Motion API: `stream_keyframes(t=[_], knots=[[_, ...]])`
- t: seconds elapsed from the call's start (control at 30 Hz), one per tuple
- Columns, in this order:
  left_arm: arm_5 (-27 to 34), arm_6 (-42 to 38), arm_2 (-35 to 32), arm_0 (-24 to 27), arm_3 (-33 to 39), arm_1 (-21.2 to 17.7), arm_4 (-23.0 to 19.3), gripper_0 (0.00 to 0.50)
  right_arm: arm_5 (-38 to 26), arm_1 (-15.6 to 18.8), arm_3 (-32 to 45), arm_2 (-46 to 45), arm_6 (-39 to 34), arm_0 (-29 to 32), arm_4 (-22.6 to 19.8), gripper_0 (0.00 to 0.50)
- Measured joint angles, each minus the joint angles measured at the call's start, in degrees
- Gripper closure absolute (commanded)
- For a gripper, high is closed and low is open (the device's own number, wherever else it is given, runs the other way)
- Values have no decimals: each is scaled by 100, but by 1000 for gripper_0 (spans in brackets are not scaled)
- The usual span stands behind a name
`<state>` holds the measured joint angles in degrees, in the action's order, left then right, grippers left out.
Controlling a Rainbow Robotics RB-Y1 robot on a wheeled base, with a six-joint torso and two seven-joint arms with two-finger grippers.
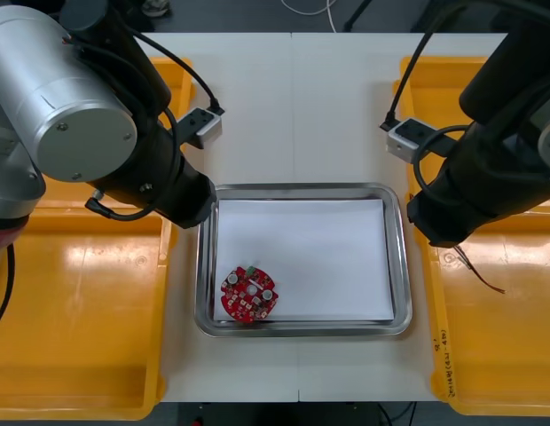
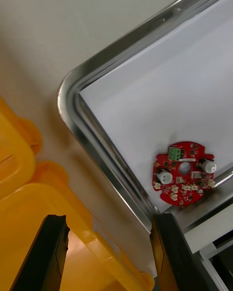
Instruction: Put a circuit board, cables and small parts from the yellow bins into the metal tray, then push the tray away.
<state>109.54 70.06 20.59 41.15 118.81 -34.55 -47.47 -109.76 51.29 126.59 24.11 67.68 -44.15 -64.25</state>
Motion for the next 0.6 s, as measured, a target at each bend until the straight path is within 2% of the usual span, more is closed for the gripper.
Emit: stream_keyframes(t=[0.3, 0.5, 0.6], knots=[[2, 0, -254, 16, -75, -625, -77, 0, 108, -656, -77, 794, 0, -242, 546, 500], [4, 3, -590, 17, -461, -841, -144, 0, 322, -1069, -464, 1281, 31, -410, 763, 500], [4, 4, -737, 17, -704, -921, -146, 0, 325, -1230, -612, 1449, 366, -437, 949, 500]])
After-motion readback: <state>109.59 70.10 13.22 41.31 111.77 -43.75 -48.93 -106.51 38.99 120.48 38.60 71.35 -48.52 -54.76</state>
